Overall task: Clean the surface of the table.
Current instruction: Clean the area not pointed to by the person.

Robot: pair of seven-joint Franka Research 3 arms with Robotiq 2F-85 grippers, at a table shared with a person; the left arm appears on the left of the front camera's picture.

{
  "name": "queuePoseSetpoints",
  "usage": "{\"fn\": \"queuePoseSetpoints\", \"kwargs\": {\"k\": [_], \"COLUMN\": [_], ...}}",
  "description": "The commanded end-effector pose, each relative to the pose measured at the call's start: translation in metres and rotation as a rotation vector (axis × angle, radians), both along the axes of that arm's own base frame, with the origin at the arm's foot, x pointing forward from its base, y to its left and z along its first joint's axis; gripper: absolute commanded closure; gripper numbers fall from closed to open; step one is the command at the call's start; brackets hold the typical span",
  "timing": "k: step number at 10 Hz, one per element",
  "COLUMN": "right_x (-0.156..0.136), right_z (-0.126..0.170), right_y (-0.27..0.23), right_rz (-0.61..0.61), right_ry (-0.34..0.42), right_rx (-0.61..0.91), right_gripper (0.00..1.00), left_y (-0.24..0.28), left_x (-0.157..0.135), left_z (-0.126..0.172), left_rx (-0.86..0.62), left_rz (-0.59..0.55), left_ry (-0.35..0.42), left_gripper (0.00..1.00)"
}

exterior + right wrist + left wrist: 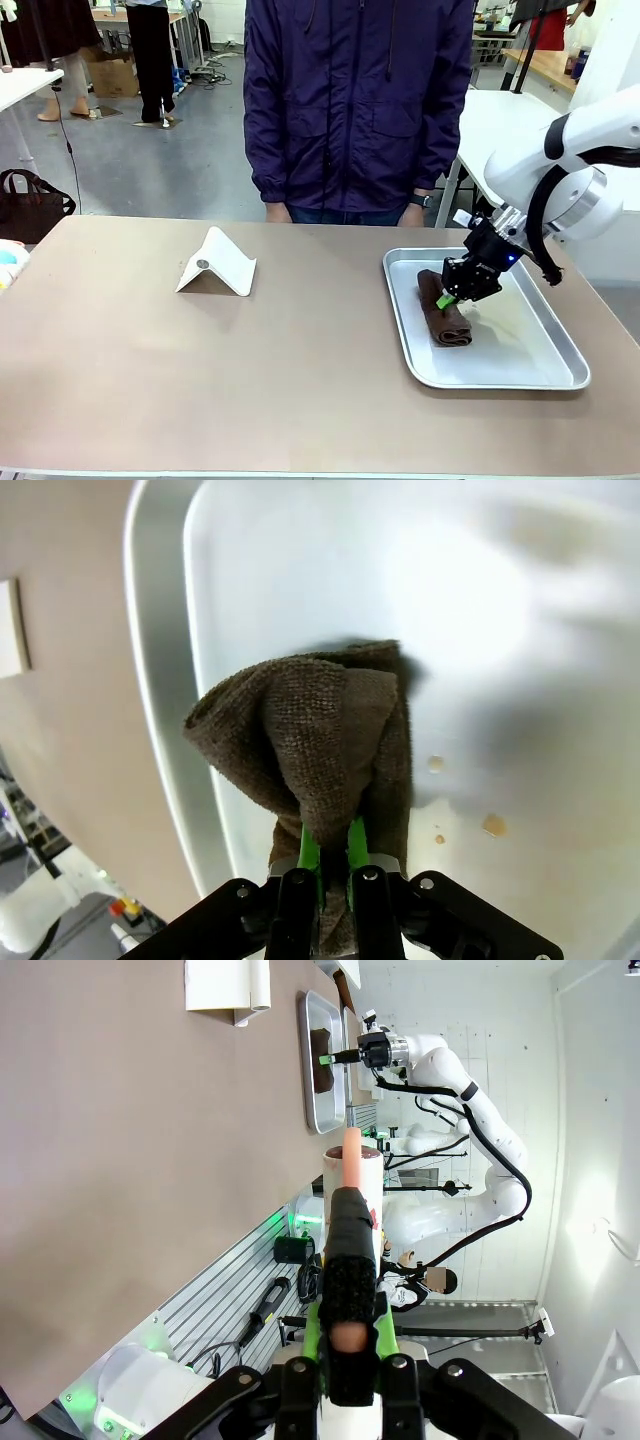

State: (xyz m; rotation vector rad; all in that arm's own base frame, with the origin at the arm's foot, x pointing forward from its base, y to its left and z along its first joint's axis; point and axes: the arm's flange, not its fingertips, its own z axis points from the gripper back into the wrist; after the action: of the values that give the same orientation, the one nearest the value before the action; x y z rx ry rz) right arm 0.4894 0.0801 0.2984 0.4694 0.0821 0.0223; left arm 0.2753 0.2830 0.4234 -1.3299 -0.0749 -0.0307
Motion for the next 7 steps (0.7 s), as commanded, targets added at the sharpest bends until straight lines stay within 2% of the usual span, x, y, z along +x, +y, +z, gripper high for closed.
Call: {"fn": "queuePoseSetpoints", "kwargs": {"k": [1, 7], "right_x": [-0.005, -0.014], "right_z": [-0.019, -0.035], "right_y": [-0.032, -0.088], "right_rz": [-0.075, -0.296], "right_ry": [-0.002, 0.031], "right_rx": [-0.125, -0.187], "right_gripper": [0.89, 0.89], "left_y": [0.003, 0.003], "left_x": [-0.001, -0.001], "left_z": [0.006, 0.006], "left_rx": [-0.017, -0.017], "left_rz": [0.001, 0.001], "left_ry": [0.000, 0.000], "left_gripper": [0.90, 0.90]}}
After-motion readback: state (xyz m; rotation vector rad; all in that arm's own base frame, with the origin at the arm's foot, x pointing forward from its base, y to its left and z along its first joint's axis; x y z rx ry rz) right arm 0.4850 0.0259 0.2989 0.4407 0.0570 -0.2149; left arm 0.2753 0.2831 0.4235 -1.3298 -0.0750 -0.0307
